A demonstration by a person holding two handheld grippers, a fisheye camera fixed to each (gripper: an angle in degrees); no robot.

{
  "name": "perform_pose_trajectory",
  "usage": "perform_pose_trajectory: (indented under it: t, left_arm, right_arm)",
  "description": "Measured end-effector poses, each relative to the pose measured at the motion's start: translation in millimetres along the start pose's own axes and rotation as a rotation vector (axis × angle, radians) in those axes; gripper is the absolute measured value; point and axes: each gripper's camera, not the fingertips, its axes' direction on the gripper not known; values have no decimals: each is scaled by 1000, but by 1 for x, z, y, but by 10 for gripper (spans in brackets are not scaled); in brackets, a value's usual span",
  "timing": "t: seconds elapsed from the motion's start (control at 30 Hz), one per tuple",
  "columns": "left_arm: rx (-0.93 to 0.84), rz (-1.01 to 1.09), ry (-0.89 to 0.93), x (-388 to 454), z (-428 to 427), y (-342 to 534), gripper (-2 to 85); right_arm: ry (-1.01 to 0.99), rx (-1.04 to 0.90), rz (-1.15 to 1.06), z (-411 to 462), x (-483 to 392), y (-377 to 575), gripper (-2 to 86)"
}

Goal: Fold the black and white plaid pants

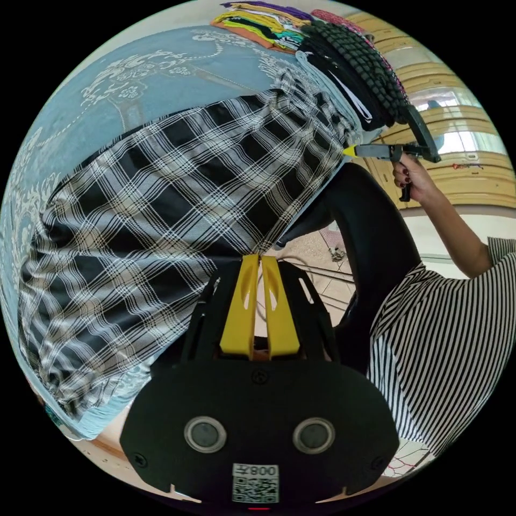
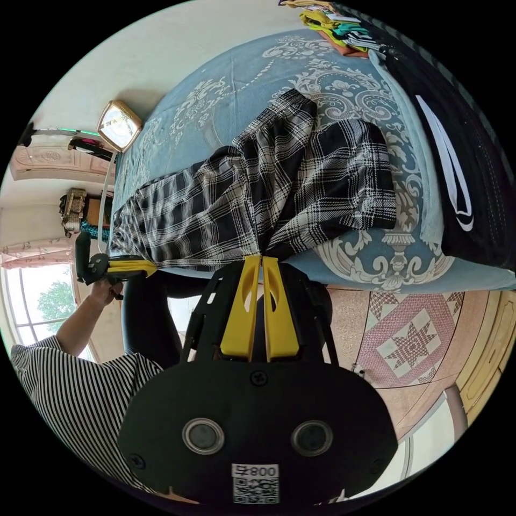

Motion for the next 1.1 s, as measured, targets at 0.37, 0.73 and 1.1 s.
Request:
perform_pose_trajectory:
  t: [0.37, 0.73, 1.1]
  left_arm:
    - [169, -201, 249, -24, -38, -12, 12]
    - [233, -39, 252, -2, -68, -167, 26]
    - [241, -29, 312, 9, -76, -278, 29]
  right_arm:
    - [3, 43, 13, 34, -1, 30, 5]
    - [392, 241, -304, 73, -92, 1, 65]
    - [504, 235, -248, 139, -79, 1, 5]
